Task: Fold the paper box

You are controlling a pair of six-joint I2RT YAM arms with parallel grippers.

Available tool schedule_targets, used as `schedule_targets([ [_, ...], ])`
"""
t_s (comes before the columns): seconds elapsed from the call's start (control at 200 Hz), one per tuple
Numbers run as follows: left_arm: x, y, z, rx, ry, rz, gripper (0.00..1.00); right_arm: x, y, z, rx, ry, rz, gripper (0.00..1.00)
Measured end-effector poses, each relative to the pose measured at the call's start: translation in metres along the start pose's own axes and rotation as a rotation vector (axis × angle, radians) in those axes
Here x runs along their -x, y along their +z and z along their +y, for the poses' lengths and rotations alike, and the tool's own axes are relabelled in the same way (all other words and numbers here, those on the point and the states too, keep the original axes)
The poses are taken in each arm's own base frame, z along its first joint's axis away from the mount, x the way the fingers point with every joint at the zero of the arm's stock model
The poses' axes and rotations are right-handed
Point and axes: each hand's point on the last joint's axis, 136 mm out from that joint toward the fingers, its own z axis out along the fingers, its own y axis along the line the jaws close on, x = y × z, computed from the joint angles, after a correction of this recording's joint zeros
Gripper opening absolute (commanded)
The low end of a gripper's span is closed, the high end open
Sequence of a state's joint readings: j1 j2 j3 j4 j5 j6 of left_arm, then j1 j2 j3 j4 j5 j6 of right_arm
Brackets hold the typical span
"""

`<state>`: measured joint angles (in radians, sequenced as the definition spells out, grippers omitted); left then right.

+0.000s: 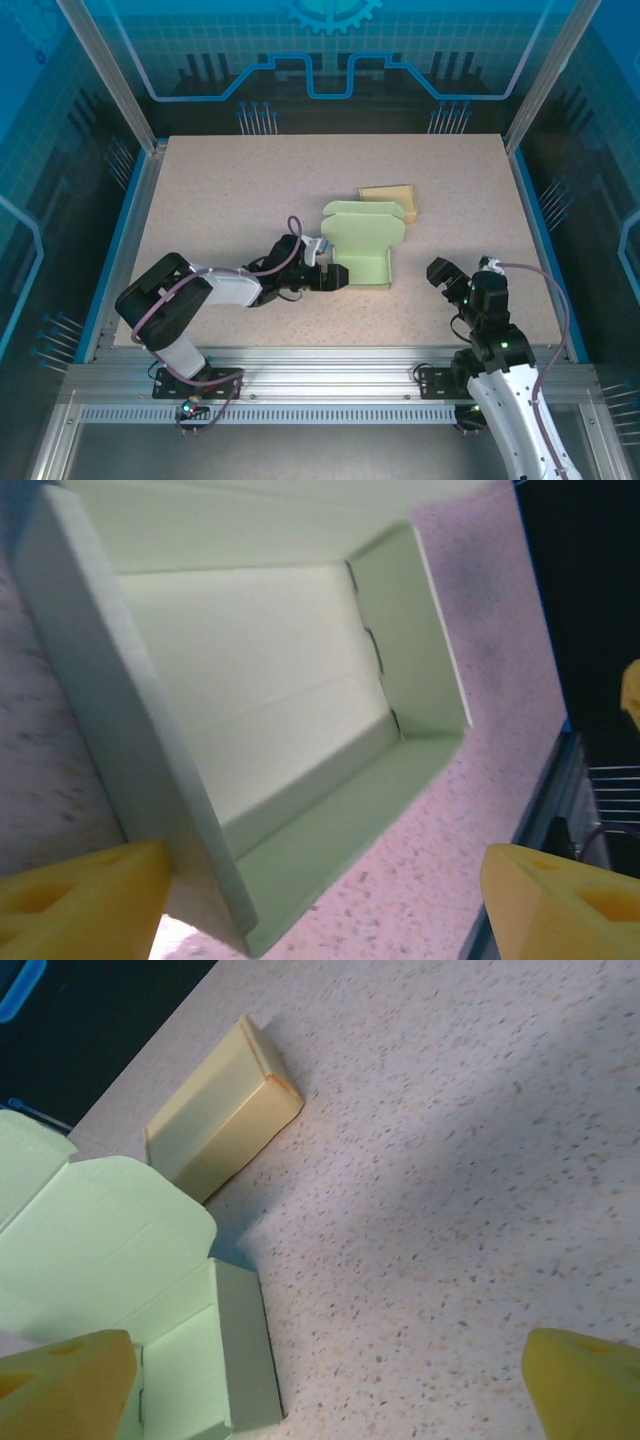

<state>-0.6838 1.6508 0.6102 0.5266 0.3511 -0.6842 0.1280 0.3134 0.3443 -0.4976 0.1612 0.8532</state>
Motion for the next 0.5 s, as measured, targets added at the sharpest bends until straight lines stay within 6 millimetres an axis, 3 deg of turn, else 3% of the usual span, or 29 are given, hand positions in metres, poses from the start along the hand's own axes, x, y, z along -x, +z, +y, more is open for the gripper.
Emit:
schedule_targets([
  [0.13, -0.007, -0.001, 0.000, -0.012, -0.028, -0.023, 0.82, 0.002, 0.002, -0.003, -0.025, -0.059, -0.005, 1.00],
  [0.245, 0.000, -0.010, 0.003, 0.026, -0.026, -0.064, 0.82, -0.001, 0.008, 0.000, -0.053, -0.141, 0.066, 1.00],
  [0.36, 0.023, -0.035, -0.007, 0.070, 0.047, -0.144, 0.83, 0.001, 0.016, 0.016, -0.052, -0.231, 0.162, 0.96],
  [0.5, 0.072, -0.064, -0.012, 0.151, 0.158, -0.246, 0.84, 0.004, 0.032, 0.039, -0.023, -0.320, 0.266, 0.76],
])
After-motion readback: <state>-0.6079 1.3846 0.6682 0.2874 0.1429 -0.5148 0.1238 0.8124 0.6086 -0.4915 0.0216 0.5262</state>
